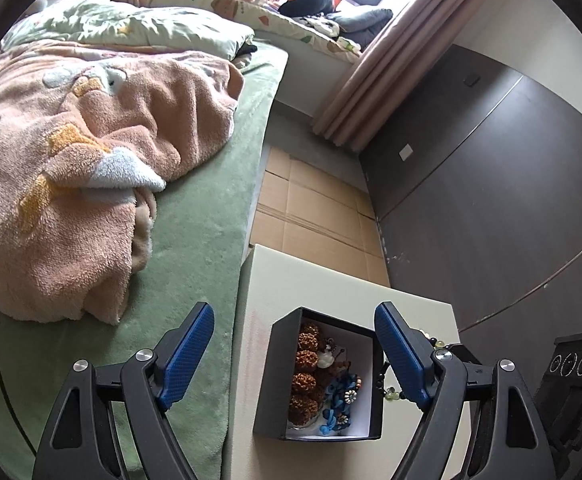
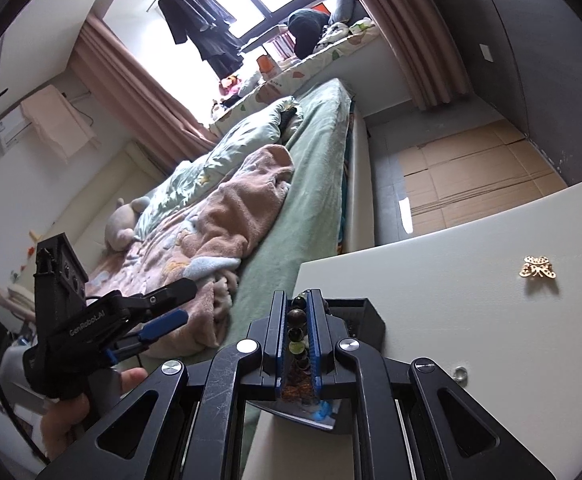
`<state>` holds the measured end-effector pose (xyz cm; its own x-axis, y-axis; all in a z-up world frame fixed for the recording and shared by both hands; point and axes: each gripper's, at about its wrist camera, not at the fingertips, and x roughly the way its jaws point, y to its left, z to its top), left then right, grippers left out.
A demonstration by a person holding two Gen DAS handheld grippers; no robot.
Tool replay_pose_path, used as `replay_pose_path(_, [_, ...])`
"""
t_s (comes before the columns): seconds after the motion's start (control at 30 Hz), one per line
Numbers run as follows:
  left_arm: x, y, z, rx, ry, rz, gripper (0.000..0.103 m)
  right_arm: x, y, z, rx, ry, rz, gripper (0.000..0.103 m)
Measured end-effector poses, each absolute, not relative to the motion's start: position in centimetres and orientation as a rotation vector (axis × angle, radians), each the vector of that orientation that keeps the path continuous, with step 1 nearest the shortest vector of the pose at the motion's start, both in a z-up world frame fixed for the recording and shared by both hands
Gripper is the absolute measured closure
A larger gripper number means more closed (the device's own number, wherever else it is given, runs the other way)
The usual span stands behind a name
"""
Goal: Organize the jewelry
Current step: 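Carry both bracelets over the box and open both tools to drop them, then move the left tool to the small silver ring and grasp it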
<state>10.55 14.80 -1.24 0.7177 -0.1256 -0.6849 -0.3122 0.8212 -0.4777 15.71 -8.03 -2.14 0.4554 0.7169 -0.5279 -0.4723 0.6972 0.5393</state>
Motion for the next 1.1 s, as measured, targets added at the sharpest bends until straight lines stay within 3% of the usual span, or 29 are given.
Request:
replay_pose_path(0.17, [11.0, 14.8, -1.4, -0.609, 0.777, 0.103, 0.020, 15.8, -5.2, -3.0, 0.293, 0.843, 0.766, 0.090])
replay_pose_path(0.2, [11.1, 14.6, -1.4, -0.606, 0.778, 0.097, 0.020, 16.0, -4.7, -3.3, 0.278, 0.874, 0.765, 0.080])
replay_pose_path(0.23, [11.1, 14.4, -1.4, -0.601, 0.778, 0.091, 0.018, 16.1, -4.5, -3.6, 0.271, 0.900, 0.758, 0.059])
replay_pose_path(0.3, [11.2, 14.0, -1.3, -0.587, 0.780, 0.085, 0.010, 16.0, -5.2, -3.8, 0.281, 0.896, 0.728, 0.041])
replay_pose_path(0.33, [11.2, 13.8, -1.2, -0.582, 0.778, 0.083, 0.004, 16.0, -5.7, -3.7, 0.284, 0.890, 0.714, 0.039])
replay_pose_path(1.1, [11.0, 2.5, -0.8, -0.345, 0.815, -0.056, 0.003, 15.8, -19.8, -3.8, 0.353, 0.925, 0.399, 0.038])
